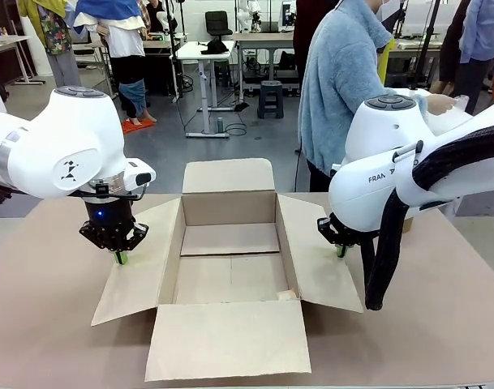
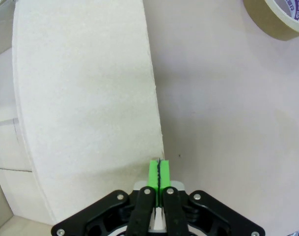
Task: Wrap the clocks to prevent damage.
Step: Once the human has placed the objects inside and stepped back, release both hands from the side flaps of the Package Box.
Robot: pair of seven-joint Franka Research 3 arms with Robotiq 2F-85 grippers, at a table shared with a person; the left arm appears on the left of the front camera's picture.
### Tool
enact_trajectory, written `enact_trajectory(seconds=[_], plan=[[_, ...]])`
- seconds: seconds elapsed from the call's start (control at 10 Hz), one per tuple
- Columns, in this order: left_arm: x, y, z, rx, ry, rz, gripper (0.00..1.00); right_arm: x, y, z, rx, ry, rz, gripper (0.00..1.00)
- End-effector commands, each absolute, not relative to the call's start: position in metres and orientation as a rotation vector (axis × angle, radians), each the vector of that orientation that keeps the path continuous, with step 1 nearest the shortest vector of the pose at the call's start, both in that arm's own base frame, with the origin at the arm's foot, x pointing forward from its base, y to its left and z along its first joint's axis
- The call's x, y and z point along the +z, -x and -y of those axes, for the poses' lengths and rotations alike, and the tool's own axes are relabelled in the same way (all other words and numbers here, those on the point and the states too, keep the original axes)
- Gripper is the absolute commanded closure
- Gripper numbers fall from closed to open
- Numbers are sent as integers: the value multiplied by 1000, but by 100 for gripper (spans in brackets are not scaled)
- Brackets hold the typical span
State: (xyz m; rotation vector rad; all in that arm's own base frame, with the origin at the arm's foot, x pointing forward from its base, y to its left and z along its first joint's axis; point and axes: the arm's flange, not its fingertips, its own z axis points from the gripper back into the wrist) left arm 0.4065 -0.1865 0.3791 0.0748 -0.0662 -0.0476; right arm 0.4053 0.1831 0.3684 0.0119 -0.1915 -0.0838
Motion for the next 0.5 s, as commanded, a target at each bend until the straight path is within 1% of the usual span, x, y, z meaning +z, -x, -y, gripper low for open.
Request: enact_trajectory(seconds=[0.0,0.4], plan=[[378,-406,186,-48,-76,64,100,368,-405,-184,-91,-6,194,99],[378,-406,186,-48,-76,64,100,368,-405,-184,-91,-6,194,99]])
